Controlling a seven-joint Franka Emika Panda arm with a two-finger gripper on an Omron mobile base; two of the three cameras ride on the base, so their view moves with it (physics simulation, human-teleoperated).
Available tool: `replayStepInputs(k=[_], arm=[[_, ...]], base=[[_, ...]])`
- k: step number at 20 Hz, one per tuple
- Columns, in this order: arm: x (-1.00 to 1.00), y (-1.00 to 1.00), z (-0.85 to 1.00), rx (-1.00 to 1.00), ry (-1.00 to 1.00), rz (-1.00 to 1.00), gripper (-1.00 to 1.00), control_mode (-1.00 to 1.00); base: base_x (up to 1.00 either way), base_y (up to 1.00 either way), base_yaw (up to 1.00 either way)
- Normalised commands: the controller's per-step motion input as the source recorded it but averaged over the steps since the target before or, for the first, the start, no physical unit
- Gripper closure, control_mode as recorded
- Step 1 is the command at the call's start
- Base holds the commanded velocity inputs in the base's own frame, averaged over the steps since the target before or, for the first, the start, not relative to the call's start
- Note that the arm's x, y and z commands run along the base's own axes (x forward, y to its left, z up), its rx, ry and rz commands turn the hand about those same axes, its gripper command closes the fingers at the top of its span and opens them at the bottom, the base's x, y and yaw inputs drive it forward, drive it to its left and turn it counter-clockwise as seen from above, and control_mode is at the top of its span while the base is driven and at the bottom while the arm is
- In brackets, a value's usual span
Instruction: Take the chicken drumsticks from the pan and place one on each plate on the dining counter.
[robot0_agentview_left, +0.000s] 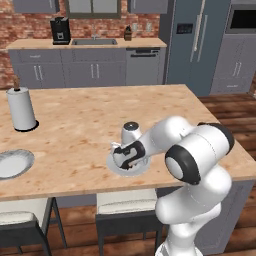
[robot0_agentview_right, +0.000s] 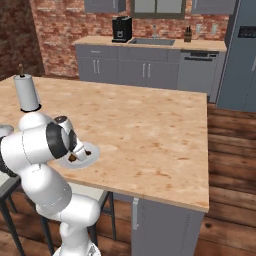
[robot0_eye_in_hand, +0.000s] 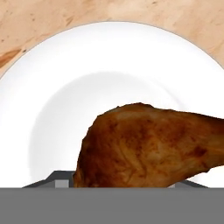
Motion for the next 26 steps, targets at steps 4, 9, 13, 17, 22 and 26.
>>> replayStepInputs(k=[4, 9, 13, 17, 22, 26], arm=[[0.12, 0.00, -0.06, 0.03, 0.00, 0.00, -1.00, -1.00], [0.14, 0.00, -0.01, 0.03, 0.00, 0.00, -1.00, -1.00], [-0.01, 0.00, 0.19, 0.05, 0.01, 0.00, -1.00, -1.00], [-0.23, -0.02, 0.54, 0.01, 0.14, 0.00, -1.00, -1.00], [-0.48, -0.10, 0.60, 0.03, 0.30, -0.02, -1.00, -1.00], [-0.63, -0.25, 0.60, 0.02, 0.24, -0.04, -1.00, -1.00]], base=[[0.00, 0.00, 0.00], [0.00, 0.00, 0.00], [0.00, 0.00, 0.00], [0.00, 0.00, 0.00], [0.00, 0.00, 0.00], [0.00, 0.00, 0.00]])
